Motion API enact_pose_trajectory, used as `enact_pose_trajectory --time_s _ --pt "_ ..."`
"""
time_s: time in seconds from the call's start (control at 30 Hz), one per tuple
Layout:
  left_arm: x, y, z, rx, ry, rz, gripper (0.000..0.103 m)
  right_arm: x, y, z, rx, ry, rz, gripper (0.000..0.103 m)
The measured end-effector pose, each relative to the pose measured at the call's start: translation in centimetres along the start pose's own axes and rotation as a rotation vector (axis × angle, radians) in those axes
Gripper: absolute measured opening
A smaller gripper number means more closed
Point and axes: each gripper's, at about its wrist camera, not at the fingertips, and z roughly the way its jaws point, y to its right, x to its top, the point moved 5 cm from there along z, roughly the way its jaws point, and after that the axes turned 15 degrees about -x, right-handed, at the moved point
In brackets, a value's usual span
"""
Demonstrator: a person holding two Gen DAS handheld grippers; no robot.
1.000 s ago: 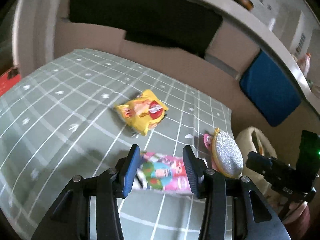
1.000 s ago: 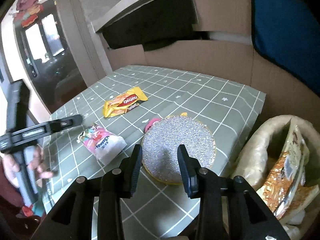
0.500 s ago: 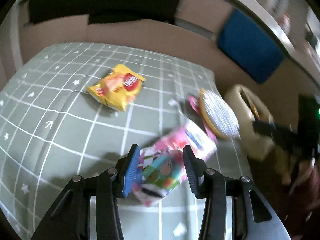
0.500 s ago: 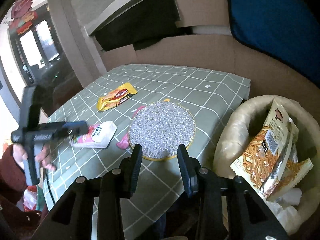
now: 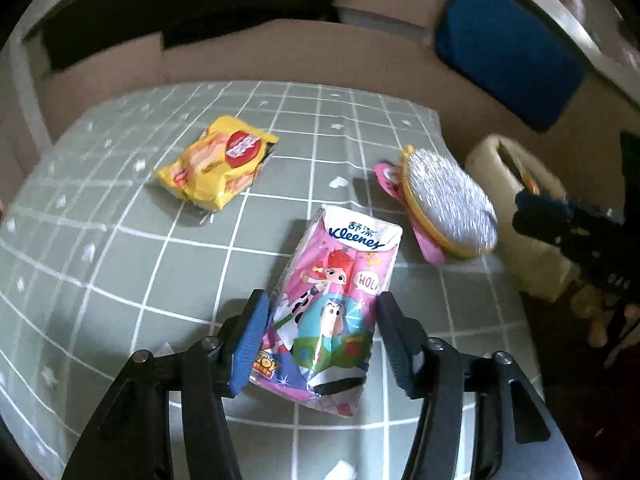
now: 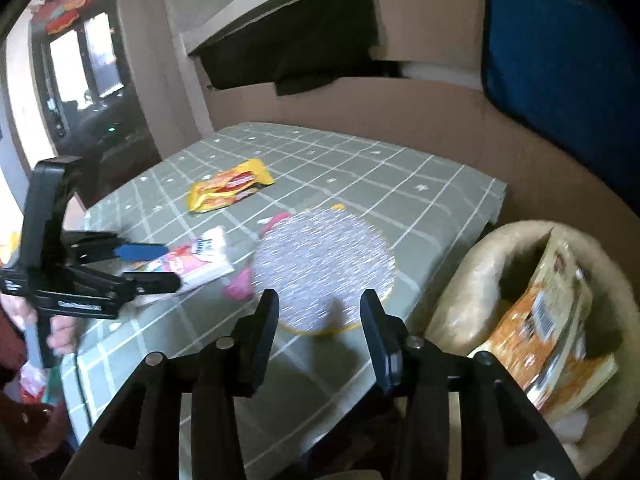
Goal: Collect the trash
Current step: 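Move both open tools back over the table toward the Kleenex packet and glitter disc, then grasp the pink Kleenex packet with the left tool while the right tool grasps the glitter disc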
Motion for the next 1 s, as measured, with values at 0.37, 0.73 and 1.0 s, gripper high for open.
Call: enact_pose_trajectory --time_s 0.37,0.73,1.0 --pt "-0.6 0.8 -2.6 -0.085 0.143 -0.161 0.039 0.8 3.3 4.9 0.024 -0.102 0.216 0.042" --pt "-0.8 3.1 -0.5 -0.079 0.084 -0.123 0.038 2.6 2.5 6.9 0.029 -0.138 0.159 0.036" --pt "-0.8 3.3 -0.2 -0.071 0.085 -0.117 0.038 3.9 1.4 8.7 0.13 -0.219 0.134 0.036"
